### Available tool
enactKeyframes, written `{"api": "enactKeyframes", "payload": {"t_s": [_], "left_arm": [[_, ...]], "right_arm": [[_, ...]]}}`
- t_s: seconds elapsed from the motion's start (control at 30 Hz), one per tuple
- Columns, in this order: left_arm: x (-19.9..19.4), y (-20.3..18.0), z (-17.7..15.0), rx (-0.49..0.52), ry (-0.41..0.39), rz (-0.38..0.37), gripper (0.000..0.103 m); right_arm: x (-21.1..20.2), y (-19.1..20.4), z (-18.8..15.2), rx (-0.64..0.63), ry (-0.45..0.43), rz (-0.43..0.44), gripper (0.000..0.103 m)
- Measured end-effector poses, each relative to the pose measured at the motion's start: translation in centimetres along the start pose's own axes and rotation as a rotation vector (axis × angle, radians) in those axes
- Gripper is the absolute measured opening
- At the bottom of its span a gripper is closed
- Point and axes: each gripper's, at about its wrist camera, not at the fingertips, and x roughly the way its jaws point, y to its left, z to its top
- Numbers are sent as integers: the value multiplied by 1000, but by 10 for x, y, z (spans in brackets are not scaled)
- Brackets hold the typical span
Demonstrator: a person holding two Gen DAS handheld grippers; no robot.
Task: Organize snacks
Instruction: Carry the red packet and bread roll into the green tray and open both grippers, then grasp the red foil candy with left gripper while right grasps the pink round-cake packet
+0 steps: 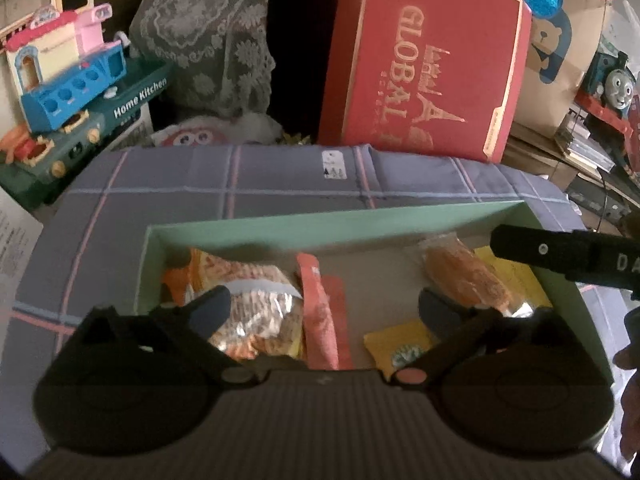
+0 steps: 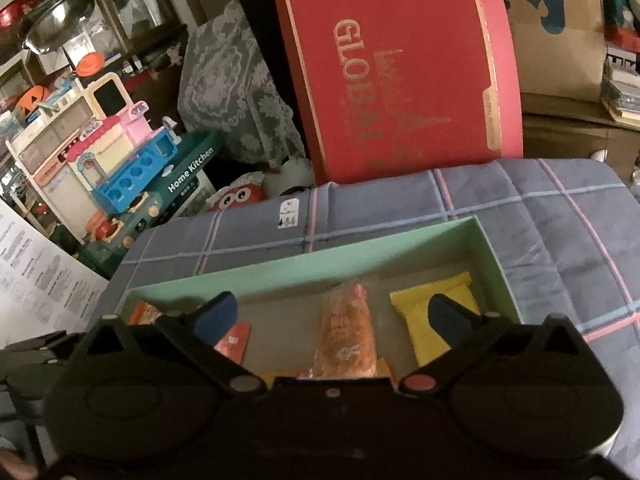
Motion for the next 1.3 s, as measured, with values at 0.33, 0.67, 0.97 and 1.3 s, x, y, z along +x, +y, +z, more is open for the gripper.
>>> {"api": "enactKeyframes", "payload": {"t_s": [0.33,0.67,0.97,1.3], "left_arm": [[-29,-10,-17,-5,25,-3,103],[-80,-18,-48,-27,30,-29,103],[-111,-35,-98,0,63,-54,103],[-116,-36,-156,8,139,-35,103]], "right_arm": [[-37,-8,-14,6,9,24,103],[-92,-4,-42,-23,-8,58,103],[-130,-16,-88,-12,41,14,103],[-152,-37,-145,41,95,4,103]]}}
